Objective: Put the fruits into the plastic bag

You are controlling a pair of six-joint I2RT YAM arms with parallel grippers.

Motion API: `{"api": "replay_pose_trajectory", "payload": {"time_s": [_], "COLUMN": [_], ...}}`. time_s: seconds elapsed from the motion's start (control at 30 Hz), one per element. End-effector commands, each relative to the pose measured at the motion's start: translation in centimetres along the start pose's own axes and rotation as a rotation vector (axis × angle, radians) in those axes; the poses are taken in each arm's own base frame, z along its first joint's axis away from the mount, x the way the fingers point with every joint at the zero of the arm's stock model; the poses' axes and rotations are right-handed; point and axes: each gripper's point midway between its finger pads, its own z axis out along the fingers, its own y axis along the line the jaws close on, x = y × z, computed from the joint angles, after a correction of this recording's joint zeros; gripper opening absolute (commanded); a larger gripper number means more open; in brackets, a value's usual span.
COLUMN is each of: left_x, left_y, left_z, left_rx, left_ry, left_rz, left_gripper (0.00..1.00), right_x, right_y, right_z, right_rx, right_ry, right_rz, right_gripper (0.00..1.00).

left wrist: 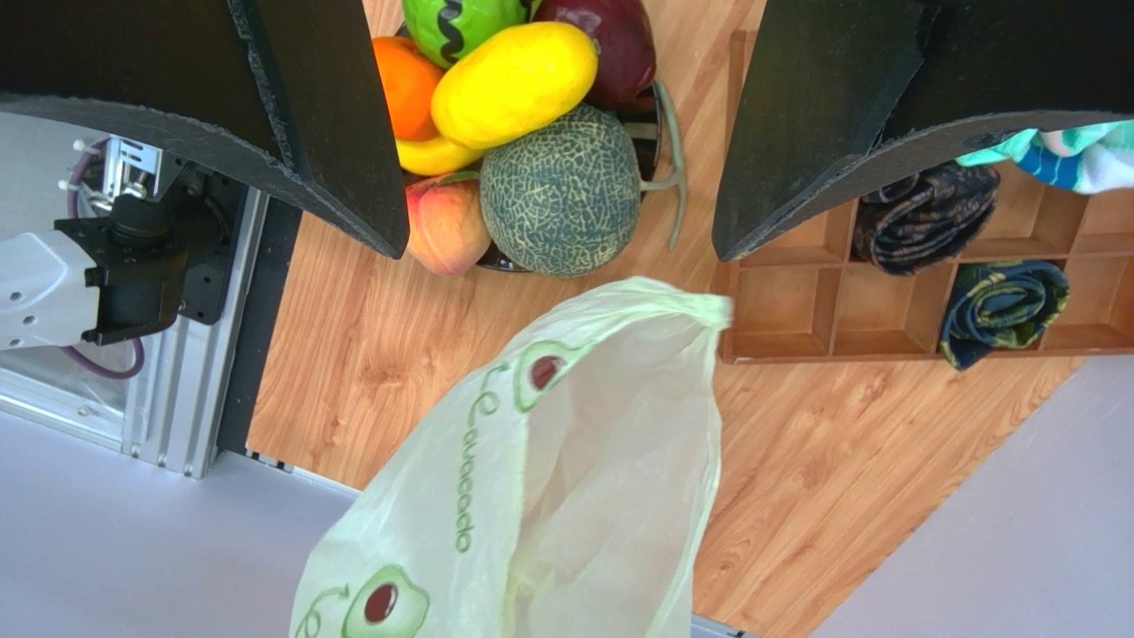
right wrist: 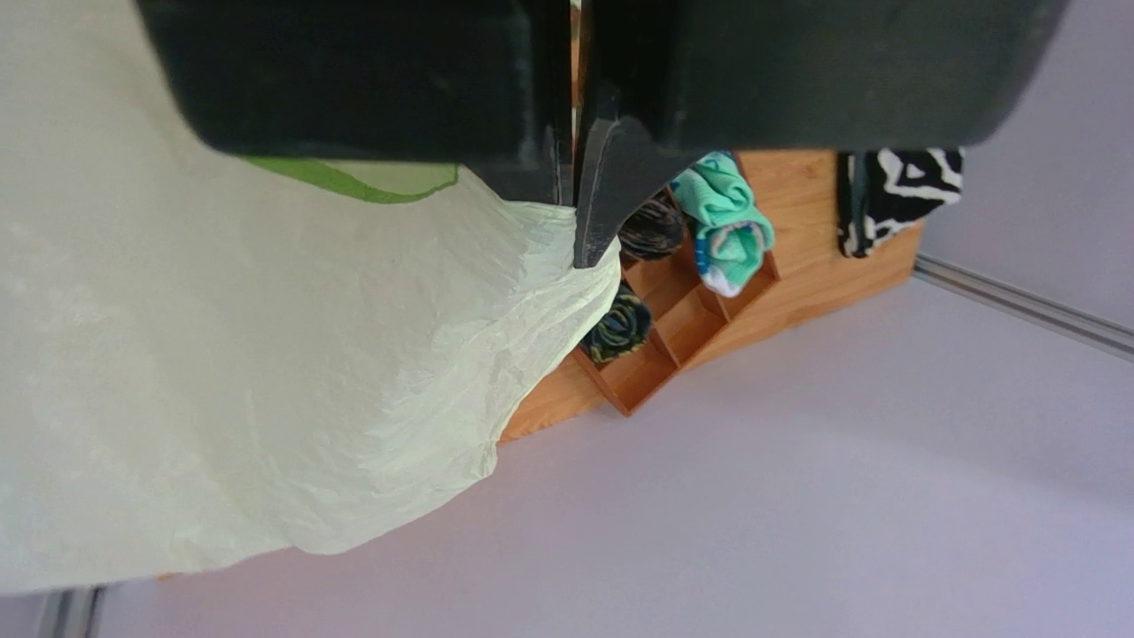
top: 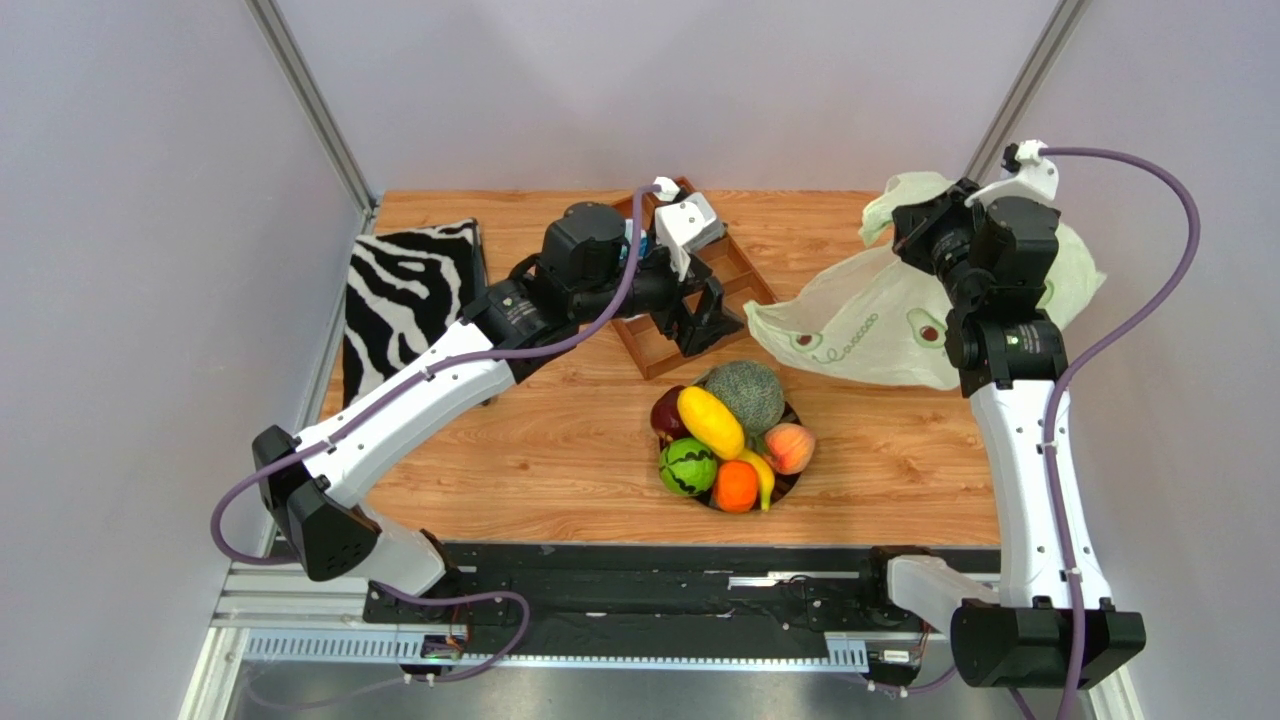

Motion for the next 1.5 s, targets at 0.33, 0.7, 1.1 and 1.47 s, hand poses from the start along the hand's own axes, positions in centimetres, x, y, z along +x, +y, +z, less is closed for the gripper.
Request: {"api": "replay_pose_trajectory", "payload": {"time_s": [0.33, 0.7, 1.1, 1.47], "left_x": [-3.3, 6.7, 9.3, 12.0], "left_y": [0.6, 11.0, 12.2, 12.2], "left_z": [1.0, 2.0, 7.8, 8.6], "left_rx": [-0.024, -0.363, -0.214, -0.229], "left_ry": [-0.113, -0.028, -0.061, 0.034], "left_rz": [0.013, -0.649, -0.914, -0.934], "left_gripper": [0.94, 0.98, 0.98, 0.92], "right_x": [1.7, 1.8, 5.0, 5.7], "right_y": [2.8, 2.8, 2.0, 1.8], "right_z": [-1.3, -2.7, -2.9, -3.1], "right_rx": [-0.165, -0.179, -0.192, -0.199], "right_ry": [0.088, 0.046, 0.114, 0.13], "right_rz": [0.012, 0.039, 0.056, 0.046], "right_gripper": [0.0, 0.0, 0.0, 0.0]}}
